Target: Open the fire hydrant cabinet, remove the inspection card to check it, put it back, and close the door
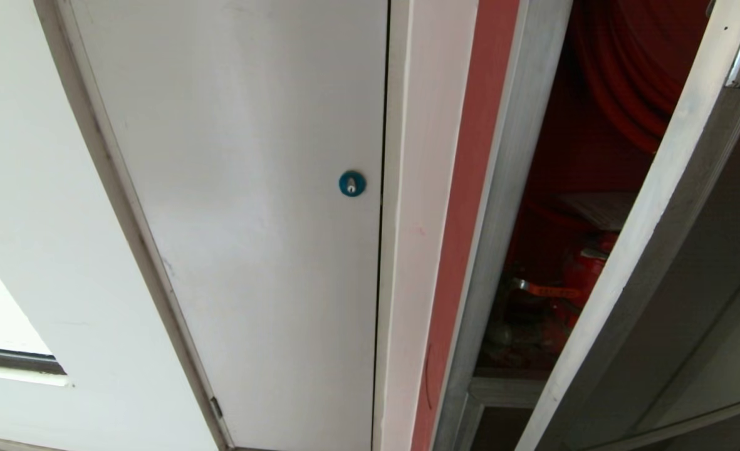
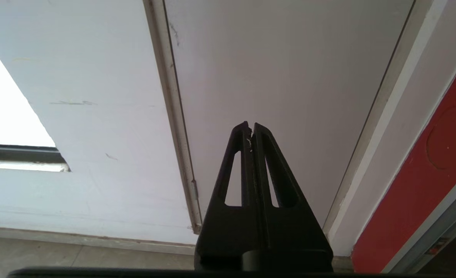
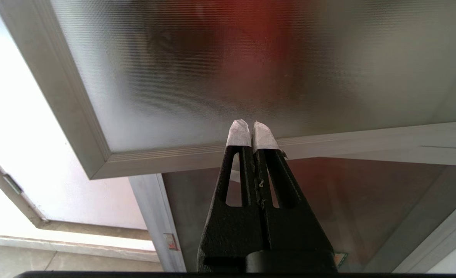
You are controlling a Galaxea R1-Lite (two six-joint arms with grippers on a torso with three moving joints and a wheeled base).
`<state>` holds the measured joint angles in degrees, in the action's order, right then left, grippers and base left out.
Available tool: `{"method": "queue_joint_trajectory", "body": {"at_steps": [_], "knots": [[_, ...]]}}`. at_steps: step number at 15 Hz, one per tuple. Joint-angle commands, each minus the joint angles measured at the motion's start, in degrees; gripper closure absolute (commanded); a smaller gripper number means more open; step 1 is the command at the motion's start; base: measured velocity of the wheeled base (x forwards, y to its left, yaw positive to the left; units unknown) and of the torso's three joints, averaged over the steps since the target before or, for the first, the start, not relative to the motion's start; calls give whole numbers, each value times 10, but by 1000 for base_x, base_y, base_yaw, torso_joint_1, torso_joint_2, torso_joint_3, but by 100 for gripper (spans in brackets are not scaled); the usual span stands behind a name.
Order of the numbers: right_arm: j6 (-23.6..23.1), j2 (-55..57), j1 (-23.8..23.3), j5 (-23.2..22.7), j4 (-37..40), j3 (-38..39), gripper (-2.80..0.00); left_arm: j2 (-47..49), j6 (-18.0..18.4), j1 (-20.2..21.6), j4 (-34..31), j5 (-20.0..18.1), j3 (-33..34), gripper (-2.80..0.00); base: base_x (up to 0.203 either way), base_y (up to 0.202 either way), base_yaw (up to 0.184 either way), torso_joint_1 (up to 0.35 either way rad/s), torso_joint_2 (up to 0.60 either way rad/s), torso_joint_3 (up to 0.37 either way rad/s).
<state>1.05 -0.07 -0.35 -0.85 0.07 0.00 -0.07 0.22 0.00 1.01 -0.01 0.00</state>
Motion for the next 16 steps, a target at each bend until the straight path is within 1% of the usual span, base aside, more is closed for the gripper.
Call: {"method": "queue_joint_trajectory", "body": {"at_steps": [1, 16], "knots": [[0, 0, 0, 0, 0, 0, 0, 0, 0, -1, 0, 0, 4, 0, 0, 0, 0, 0, 0, 0], [0, 0, 0, 0, 0, 0, 0, 0, 0, -1, 0, 0, 4, 0, 0, 0, 0, 0, 0, 0]]}}
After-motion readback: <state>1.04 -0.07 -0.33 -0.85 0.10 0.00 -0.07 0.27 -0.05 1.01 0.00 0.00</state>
